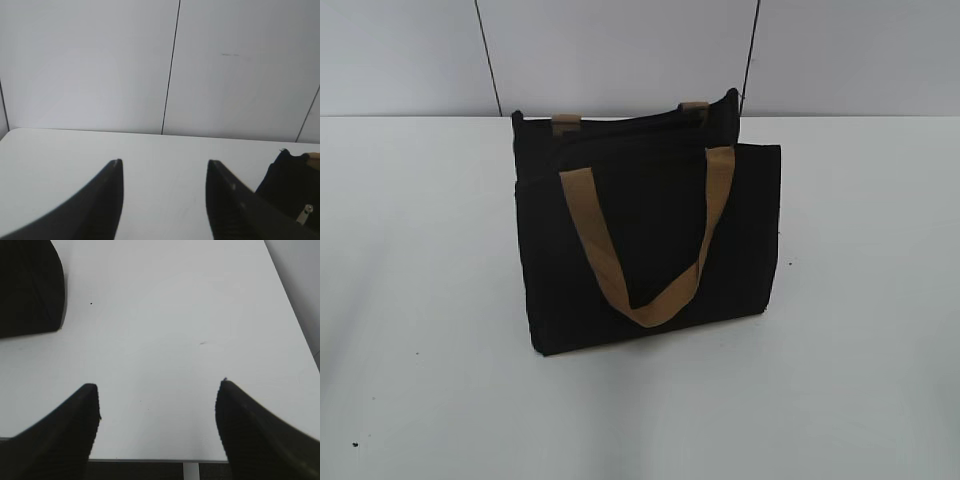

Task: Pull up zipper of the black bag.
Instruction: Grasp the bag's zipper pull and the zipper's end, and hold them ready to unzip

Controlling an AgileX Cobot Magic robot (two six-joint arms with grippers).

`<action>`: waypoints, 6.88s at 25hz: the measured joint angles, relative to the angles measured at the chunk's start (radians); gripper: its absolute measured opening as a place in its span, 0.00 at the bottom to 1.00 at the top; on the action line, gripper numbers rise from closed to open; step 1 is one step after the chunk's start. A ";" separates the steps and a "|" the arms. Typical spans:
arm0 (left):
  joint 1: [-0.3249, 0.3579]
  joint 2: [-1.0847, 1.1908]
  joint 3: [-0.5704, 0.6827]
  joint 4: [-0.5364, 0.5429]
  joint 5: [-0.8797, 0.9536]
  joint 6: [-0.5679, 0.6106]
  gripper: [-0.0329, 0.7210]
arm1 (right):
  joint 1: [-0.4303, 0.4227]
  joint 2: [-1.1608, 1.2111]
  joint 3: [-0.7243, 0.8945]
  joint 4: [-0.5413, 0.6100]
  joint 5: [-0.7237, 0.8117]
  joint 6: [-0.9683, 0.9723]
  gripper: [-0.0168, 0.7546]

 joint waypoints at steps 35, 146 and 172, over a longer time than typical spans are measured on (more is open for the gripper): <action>-0.001 1.480 -0.113 0.850 -1.234 -0.162 0.56 | 0.000 0.000 0.000 0.001 0.000 0.000 0.74; -0.127 0.970 -0.259 0.771 -0.877 -0.229 0.08 | 0.537 1.709 -0.617 1.294 -0.493 -1.433 0.55; -0.127 0.970 -0.259 0.719 -0.875 -0.230 0.08 | 0.543 1.815 -0.735 1.373 -0.583 -1.315 0.50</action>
